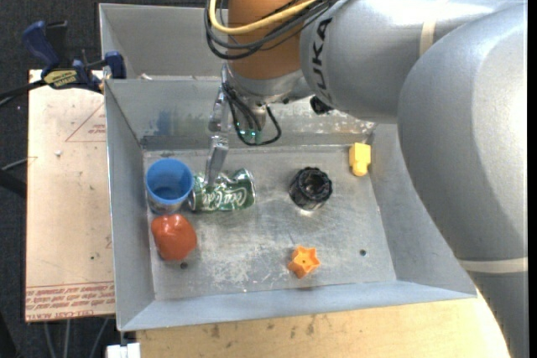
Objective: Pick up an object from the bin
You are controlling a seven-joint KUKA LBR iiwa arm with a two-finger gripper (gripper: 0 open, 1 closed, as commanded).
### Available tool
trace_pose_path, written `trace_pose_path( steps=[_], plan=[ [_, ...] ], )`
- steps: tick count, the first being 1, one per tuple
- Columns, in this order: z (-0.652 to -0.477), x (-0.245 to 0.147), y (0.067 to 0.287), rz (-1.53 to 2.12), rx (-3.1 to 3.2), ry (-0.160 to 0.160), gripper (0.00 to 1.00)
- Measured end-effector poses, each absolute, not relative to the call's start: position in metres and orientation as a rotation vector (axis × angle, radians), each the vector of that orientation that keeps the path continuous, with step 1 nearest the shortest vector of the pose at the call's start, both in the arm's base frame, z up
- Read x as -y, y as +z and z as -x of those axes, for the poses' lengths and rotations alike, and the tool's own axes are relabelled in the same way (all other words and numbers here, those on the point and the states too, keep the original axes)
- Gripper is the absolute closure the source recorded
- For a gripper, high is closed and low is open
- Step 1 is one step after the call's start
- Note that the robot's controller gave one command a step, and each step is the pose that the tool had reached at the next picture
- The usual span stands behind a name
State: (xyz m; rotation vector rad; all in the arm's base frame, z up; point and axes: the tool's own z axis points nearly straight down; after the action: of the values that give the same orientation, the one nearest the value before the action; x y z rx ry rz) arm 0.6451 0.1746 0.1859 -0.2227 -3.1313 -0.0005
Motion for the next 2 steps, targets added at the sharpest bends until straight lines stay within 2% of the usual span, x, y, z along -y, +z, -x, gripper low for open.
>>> trace_pose_path(
  steps=[1, 2],
  plan=[
    [-0.6406, -0.1685, 0.2506, 0.242, 3.141, -0.006, 0.00],
    [-0.6425, -0.1673, 0.2496, 0.240, 3.147, -0.010, 0.00]
  ],
)
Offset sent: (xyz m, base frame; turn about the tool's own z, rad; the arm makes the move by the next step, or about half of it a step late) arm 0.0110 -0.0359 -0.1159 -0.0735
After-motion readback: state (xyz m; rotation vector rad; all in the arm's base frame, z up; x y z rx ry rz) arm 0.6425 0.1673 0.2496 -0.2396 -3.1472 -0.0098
